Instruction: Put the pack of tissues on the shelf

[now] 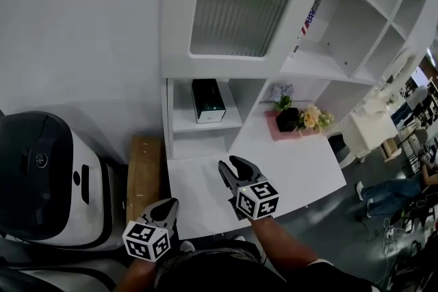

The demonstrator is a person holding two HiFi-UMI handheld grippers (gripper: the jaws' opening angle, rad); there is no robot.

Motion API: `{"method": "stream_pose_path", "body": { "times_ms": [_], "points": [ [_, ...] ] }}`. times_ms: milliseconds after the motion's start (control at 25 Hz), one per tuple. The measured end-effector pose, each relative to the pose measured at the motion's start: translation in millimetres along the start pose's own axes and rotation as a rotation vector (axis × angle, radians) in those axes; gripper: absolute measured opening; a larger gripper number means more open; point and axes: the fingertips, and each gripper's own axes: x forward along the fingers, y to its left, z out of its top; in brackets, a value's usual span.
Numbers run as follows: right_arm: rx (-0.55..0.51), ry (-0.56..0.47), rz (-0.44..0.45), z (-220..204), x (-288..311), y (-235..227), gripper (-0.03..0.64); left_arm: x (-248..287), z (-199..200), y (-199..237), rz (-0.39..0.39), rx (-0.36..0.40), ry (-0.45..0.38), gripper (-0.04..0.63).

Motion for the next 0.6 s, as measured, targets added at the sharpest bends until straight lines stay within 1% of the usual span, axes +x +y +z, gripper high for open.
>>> {"method": "stream_pose_path", "body": {
  "times_ms": [40, 160, 320, 600],
  "points": [
    [0.017, -0.017, 0.015, 1, -9, 4, 0.14, 1, 0, -2, -0.003, 0.006, 0.001, 0.015],
    [0.069, -0.057, 0.054, 1, -36, 13, 0.016, 4, 0, -8, -0.014, 0.031, 0.008, 0.015],
    [0.093, -0.073, 0.102, -5, -59, 26, 0.009, 4, 4, -15, -0.028, 0.053, 0.006, 0.015],
    [0.101, -0.062, 0.131, -18, -80, 40, 0.008, 3, 15, -35, -0.079, 0.064, -0.006, 0.015]
  ]
}}
